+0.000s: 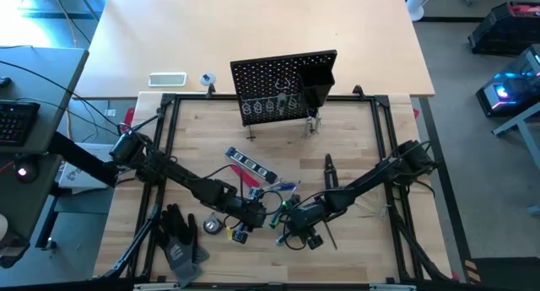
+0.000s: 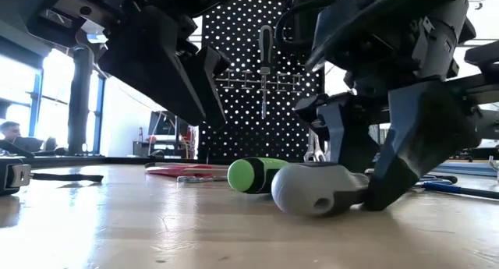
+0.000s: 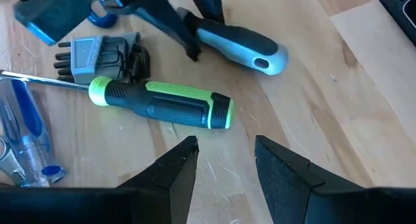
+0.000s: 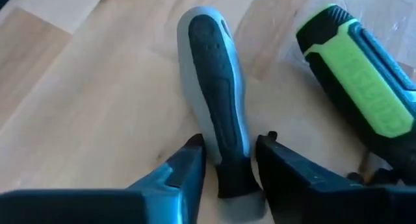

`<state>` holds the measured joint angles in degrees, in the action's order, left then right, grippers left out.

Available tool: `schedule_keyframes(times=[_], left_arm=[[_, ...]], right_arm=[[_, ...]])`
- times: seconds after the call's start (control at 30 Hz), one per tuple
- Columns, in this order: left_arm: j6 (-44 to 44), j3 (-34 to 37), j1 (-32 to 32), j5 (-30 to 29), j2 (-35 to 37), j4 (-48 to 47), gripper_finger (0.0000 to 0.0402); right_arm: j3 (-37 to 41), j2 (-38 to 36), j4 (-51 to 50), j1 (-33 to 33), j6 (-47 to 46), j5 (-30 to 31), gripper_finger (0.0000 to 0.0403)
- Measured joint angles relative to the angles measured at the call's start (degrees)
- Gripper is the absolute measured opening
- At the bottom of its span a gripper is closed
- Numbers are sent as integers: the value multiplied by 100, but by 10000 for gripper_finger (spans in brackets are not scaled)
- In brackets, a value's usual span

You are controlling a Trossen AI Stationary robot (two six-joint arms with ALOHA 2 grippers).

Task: Hang tools onto peg board
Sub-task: Hang the grey screwdriver onto the pegboard

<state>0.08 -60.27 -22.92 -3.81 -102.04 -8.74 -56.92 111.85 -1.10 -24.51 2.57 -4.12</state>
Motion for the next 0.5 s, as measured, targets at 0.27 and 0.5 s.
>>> schedule_keyframes(times=[0.27,0.5], left_arm=[[2,0,0,-172,0,5,146],[17,0,0,-474,52,-29,146]], right_arm=[[-67,-9,-93,0,58,-10,62],[-347,-107,-419,2,50,-33,62]])
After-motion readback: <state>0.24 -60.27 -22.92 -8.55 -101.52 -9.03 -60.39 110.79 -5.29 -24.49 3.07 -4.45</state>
